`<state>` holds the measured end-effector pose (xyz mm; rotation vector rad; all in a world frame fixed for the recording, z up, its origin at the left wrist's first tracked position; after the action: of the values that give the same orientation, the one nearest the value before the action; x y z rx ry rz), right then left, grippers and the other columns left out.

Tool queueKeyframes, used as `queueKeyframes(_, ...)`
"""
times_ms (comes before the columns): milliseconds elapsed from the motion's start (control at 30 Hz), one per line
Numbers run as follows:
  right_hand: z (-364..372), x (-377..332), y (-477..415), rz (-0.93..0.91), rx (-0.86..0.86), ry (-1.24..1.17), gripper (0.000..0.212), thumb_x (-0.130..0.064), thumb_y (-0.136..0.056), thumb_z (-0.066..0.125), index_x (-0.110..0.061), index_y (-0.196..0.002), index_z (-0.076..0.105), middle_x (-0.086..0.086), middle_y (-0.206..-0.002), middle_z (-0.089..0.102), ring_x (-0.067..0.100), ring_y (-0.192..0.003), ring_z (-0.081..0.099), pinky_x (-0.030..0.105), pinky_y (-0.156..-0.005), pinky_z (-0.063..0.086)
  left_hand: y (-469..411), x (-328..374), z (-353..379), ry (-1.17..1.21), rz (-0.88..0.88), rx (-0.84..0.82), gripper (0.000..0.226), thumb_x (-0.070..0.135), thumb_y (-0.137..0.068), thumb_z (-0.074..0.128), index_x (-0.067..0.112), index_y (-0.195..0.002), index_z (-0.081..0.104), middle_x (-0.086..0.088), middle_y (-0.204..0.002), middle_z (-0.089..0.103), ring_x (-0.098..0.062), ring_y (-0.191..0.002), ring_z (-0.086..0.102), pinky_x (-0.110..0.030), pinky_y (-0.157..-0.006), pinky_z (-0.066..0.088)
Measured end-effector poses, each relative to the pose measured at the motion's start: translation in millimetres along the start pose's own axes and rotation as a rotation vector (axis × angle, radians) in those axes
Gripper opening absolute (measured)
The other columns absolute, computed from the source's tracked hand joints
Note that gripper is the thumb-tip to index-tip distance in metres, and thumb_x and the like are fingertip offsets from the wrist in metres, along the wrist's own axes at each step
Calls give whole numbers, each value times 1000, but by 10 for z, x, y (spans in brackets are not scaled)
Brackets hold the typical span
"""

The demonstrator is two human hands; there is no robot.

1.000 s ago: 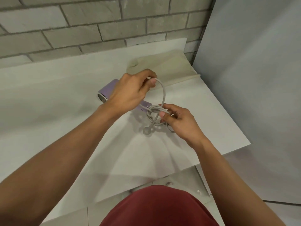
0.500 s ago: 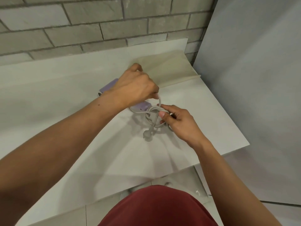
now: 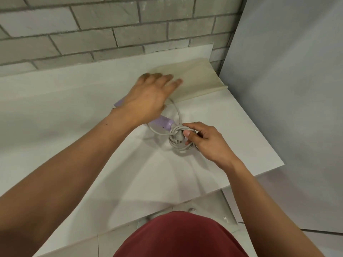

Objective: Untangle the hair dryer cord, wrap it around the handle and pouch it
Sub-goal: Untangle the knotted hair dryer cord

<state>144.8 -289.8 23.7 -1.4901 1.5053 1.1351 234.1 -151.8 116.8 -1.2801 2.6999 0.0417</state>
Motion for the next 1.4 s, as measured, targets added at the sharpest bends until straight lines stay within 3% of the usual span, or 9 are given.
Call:
queueKeyframes(67, 14, -15, -5, -16, -7, 18, 22, -27, -105, 63, -36, -120, 76, -16, -106, 71, 10, -93, 71, 9, -70, 43, 38, 319, -33, -71, 286, -21, 71, 36, -94, 66, 35, -158, 35, 1, -167, 32, -27, -155, 23, -49, -126, 9)
queueKeyframes(167, 12, -34, -18, -33, 1, 52, 23, -27, -106, 62, -33, -123, 76, -15, -106, 71, 9, -94, 71, 12, -73, 43, 96, 507, 6, -108, 460, -68, 30, 41, -103, 50, 37, -129, 65, 9, -130, 65, -17, -130, 54, -45, -124, 22)
queueKeyframes(333, -91, -120, -46, -77, 74, -10, 27, -26, -105, 64, -34, -129, 74, -15, -111, 71, 9, -100, 70, 14, -78, 48, 170, 214, -74, 136, 139, 14, 27, 42, -106, 45, 32, -110, 70, 7, -98, 65, -20, -96, 64, -41, -77, 53)
queueKeyframes(600, -51, -124, -28, -114, 26, -54, 29, -25, -104, 67, -38, -128, 75, -16, -104, 71, 4, -87, 67, 12, -74, 45, 352, -98, 227, 545, -100, 80, 24, 25, -106, 54, 21, -111, 78, -3, -103, 71, -25, -101, 65, -44, -88, 50)
queueKeyframes(733, -56, -115, -8, -104, 0, -81, 27, -24, -105, 65, -37, -126, 76, -12, -105, 74, 12, -94, 72, 13, -72, 48, 400, -350, 234, 631, -213, 138, 21, 21, -103, 60, 15, -111, 79, -5, -101, 75, -25, -96, 65, -29, -84, 43)
queueKeyframes(867, -71, -77, 12, -56, 53, -130, 23, -23, -106, 60, -34, -120, 76, -15, -93, 76, 2, -85, 71, 8, -72, 48, 555, -542, 471, 826, -314, -88, 13, 29, -99, 68, 33, -101, 80, 15, -83, 74, 2, -73, 60, -9, -69, 41)
queueKeyframes(1067, -77, -60, -9, -18, 70, -125, 24, -19, -107, 57, -30, -118, 75, -14, -89, 75, 1, -84, 70, 10, -75, 50, 919, -585, 1015, 977, -360, -567, 16, 21, -93, 73, 34, -102, 72, -2, -79, 78, -10, -54, 58, -20, -48, 44)
queueKeyframes(1233, -95, -61, -47, 22, 86, -129, 22, -22, -106, 59, -31, -119, 76, -19, -101, 72, 9, -74, 74, 8, -64, 46, 1026, -366, 1471, 1197, -480, -720, 7, 27, -92, 75, 26, -98, 77, -10, -85, 77, -19, -72, 75, -25, -57, 56)
queueKeyframes(1400, -152, -69, -73, 33, 81, -133, 23, -20, -104, 64, -36, -118, 74, -10, -96, 78, 10, -64, 69, 13, -63, 51, 1101, -356, 1728, 1599, -718, -703, 56, 58, -93, 65, 9, -115, 77, -17, -112, 77, -30, -97, 77, -33, -69, 61)
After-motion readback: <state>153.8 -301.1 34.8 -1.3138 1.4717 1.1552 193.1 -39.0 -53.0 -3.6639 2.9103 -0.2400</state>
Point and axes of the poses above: each hand's wrist, its own y-axis away from the middle knuckle, its own z-axis out of the palm, x = y × z, the point moved 9 cm from there along -y, towards the middle knuckle
